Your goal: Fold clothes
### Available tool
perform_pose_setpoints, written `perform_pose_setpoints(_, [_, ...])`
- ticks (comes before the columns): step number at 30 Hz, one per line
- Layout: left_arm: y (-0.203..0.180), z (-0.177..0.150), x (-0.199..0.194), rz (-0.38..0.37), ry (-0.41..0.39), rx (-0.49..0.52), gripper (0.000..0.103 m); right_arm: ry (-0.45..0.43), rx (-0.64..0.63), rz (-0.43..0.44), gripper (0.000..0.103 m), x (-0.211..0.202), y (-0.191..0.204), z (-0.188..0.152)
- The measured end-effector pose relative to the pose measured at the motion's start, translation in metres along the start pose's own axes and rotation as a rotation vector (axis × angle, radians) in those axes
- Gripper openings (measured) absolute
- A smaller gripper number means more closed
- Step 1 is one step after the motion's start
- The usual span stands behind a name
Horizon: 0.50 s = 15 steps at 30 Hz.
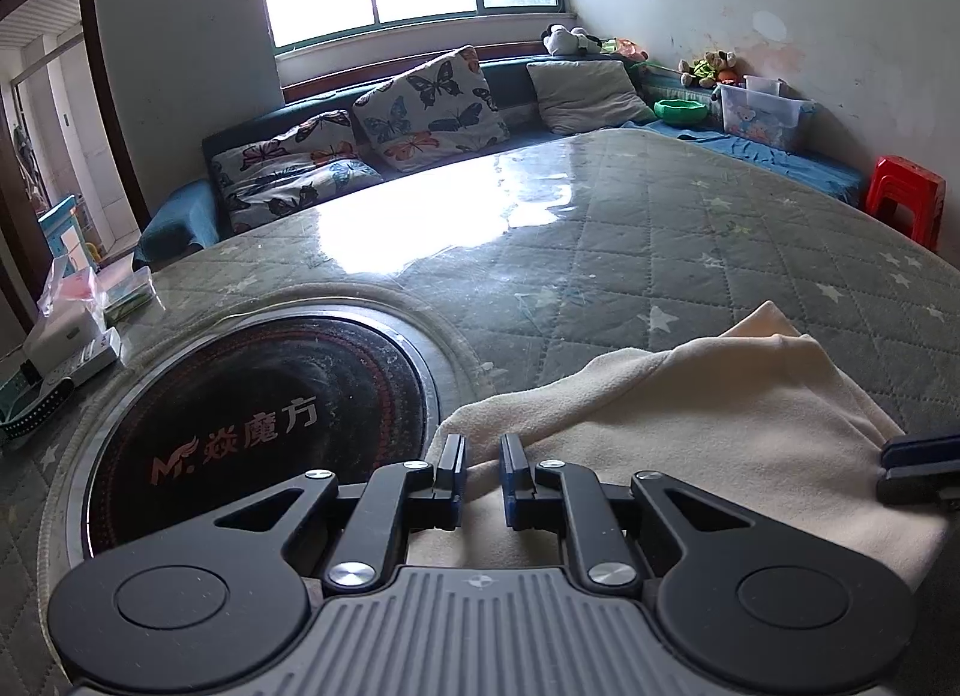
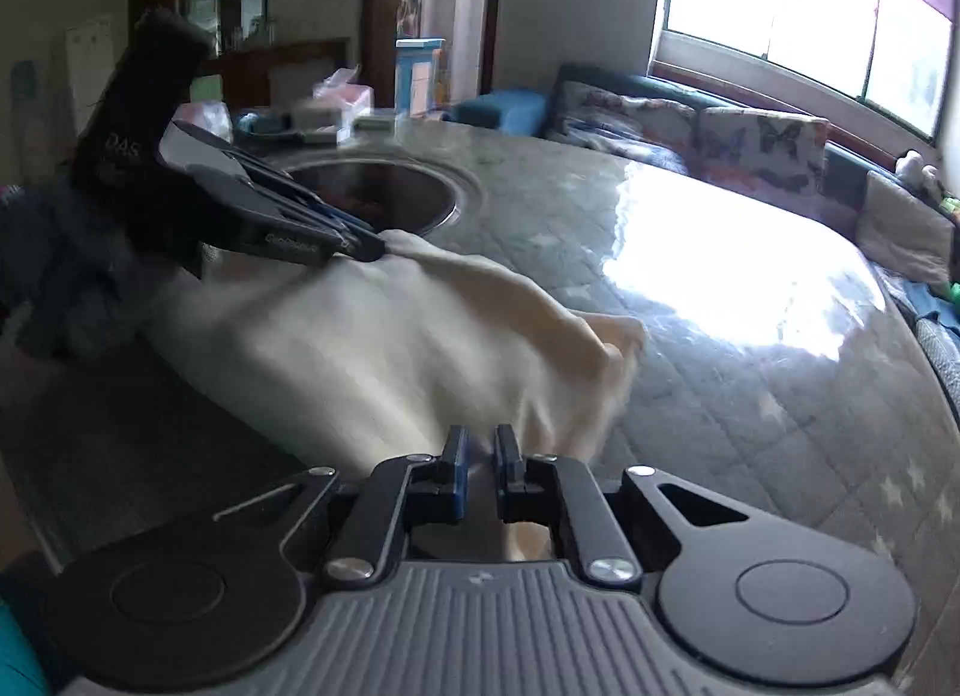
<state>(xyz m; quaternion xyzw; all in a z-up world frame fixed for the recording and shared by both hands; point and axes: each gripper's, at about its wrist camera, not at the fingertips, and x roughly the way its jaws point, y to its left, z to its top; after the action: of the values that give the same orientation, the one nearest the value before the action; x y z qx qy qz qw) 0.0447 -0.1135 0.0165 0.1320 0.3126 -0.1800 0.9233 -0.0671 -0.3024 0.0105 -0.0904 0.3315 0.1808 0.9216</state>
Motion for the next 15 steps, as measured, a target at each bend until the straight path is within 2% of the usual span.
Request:
perform_pose_setpoints(3, [0.002, 0.001, -0.005, -0.005, -0.003, -0.010, 0.016, -0.025, 0.048, 0.003, 0.009, -0.004, -0.005, -0.005])
perform_pose_setpoints(8, [0.004, -0.005, -0.035, -0.027, -0.046, -0.016, 0.016, -0.060, 0.013, 0.015, 0.009, -0.015, -0.001, 0.006])
perform_pose_setpoints(15, [-0.013, -0.034, -0.083, -0.107, -0.096, 0.014, 0.016, -0.097, -0.047, 0.120, 0.012, -0.011, 0.019, 0.023])
